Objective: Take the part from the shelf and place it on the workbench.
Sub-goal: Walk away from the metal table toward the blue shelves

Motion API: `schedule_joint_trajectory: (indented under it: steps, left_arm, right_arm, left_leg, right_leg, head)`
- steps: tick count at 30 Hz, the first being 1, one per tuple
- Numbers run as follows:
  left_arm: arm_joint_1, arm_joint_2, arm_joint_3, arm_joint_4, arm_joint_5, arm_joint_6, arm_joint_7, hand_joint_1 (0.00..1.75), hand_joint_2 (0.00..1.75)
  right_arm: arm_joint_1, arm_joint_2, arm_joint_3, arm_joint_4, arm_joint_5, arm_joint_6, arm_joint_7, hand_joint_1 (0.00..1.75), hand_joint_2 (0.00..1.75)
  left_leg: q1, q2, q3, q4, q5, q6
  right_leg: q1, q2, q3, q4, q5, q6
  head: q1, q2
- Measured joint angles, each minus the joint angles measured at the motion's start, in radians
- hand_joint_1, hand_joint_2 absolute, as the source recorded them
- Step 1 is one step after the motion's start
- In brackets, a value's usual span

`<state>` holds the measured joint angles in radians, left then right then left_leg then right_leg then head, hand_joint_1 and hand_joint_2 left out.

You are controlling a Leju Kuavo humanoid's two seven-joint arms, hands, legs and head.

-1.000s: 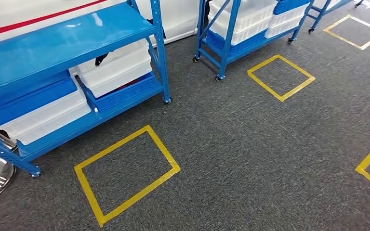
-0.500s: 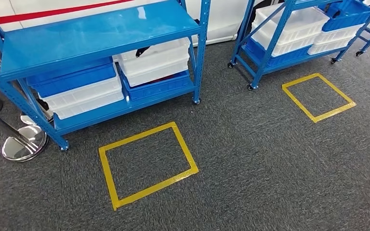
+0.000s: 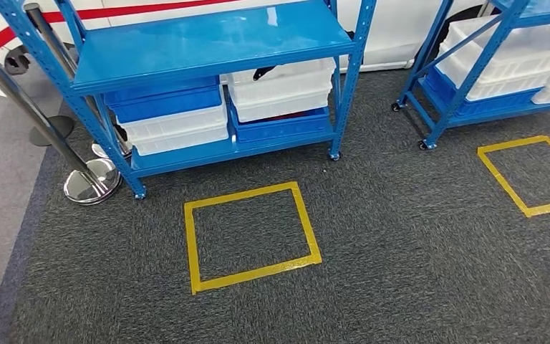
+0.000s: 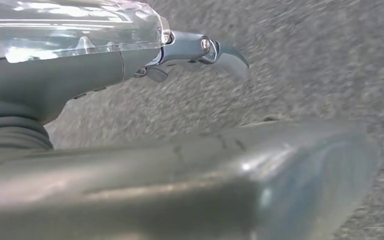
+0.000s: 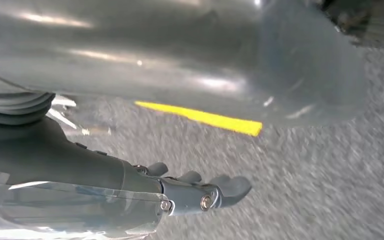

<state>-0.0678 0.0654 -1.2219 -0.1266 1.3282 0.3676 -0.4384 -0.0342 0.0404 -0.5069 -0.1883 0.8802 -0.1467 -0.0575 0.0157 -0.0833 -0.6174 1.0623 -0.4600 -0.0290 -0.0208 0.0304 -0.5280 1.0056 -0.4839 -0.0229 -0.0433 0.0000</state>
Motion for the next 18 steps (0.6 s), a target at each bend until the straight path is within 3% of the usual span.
schedule_joint_trajectory:
  steps: [1,3,4,5,7,9,10,14,16,18]
  left_arm:
    - [-0.002,0.000,0.000,0.000,0.000,-0.006,-0.002,0.00,0.00]
    - [-0.004,0.001,0.000,0.000,0.001,-0.017,-0.006,0.00,0.00]
    - [-0.004,0.001,0.000,0.000,0.001,-0.020,-0.007,0.00,0.00]
    - [-0.002,0.001,0.000,0.000,0.001,-0.022,-0.007,0.00,0.00]
    - [0.001,0.001,0.000,0.000,0.000,-0.023,-0.007,0.00,0.00]
    - [-0.001,0.003,0.000,0.000,0.000,-0.023,-0.006,0.00,0.00]
    - [-0.002,0.004,0.000,0.000,0.000,-0.023,-0.005,0.00,0.00]
    - [0.003,0.004,0.000,0.000,0.001,-0.023,0.004,0.00,0.00]
    - [0.003,0.004,0.000,0.000,0.001,-0.023,0.005,0.00,0.00]
    - [0.002,0.004,0.000,0.000,0.001,-0.023,0.006,0.00,0.00]
  right_arm:
    - [0.002,0.000,0.000,0.000,-0.001,-0.001,-0.001,0.00,0.00]
    - [0.005,0.000,0.000,0.000,-0.005,0.001,0.000,0.00,0.00]
    - [0.005,0.000,0.000,0.000,-0.006,0.002,0.002,0.00,0.00]
    - [0.005,0.000,0.000,0.000,-0.007,0.003,0.004,0.00,0.00]
    - [0.004,0.000,0.000,0.000,-0.011,0.003,0.006,0.00,0.00]
    - [0.003,0.001,0.000,0.000,-0.015,0.004,0.010,0.00,0.00]
    - [0.002,0.002,-0.001,0.000,-0.017,0.005,0.013,0.00,0.00]
    - [0.000,0.002,-0.001,0.000,-0.021,0.014,0.026,0.00,0.00]
    - [0.000,0.002,-0.002,0.000,-0.021,0.016,0.027,0.00,0.00]
    - [0.002,0.002,-0.002,0.000,-0.021,0.017,0.028,0.00,0.00]
  left_leg:
    - [-0.001,0.037,-0.026,0.059,-0.034,-0.002]
    - [0.000,0.070,-0.082,0.190,-0.094,-0.007]
    - [0.001,0.074,-0.094,0.226,-0.103,-0.009]
    - [0.001,0.076,-0.087,0.224,-0.092,-0.010]
    - [0.000,0.081,-0.014,0.107,-0.034,-0.004]
    - [-0.006,0.091,0.059,-0.024,-0.004,0.009]
    - [-0.009,0.095,0.075,-0.054,-0.006,0.016]
    - [-0.006,0.088,0.100,-0.073,-0.018,0.045]
    - [-0.005,0.085,0.119,-0.079,-0.024,0.054]
    - [-0.005,0.081,0.132,-0.079,-0.036,0.056]
  right_leg:
    - [0.003,-0.013,-0.001,-0.001,0.000,-0.005]
    - [0.008,-0.036,-0.003,-0.001,-0.004,-0.010]
    - [0.010,-0.046,-0.002,-0.001,-0.006,-0.010]
    - [0.011,-0.054,0.000,-0.001,-0.008,-0.009]
    - [0.011,-0.064,0.008,-0.001,-0.013,-0.004]
    - [0.014,-0.072,0.017,-0.001,-0.021,0.005]
    - [0.015,-0.074,0.020,-0.002,-0.024,0.010]
    - [0.012,-0.066,0.019,0.040,-0.024,0.037]
    - [0.008,-0.047,-0.032,0.127,-0.061,0.042]
    - [0.006,-0.037,-0.122,0.250,-0.103,0.048]
  head:
    - [0.000,0.000]
    - [0.000,0.000]
    - [0.000,0.000]
    - [0.000,0.000]
    - [0.000,0.000]
    - [0.000,0.000]
    - [0.000,0.000]
    - [0.000,0.000]
    - [0.000,0.000]
    - [0.000,0.000]
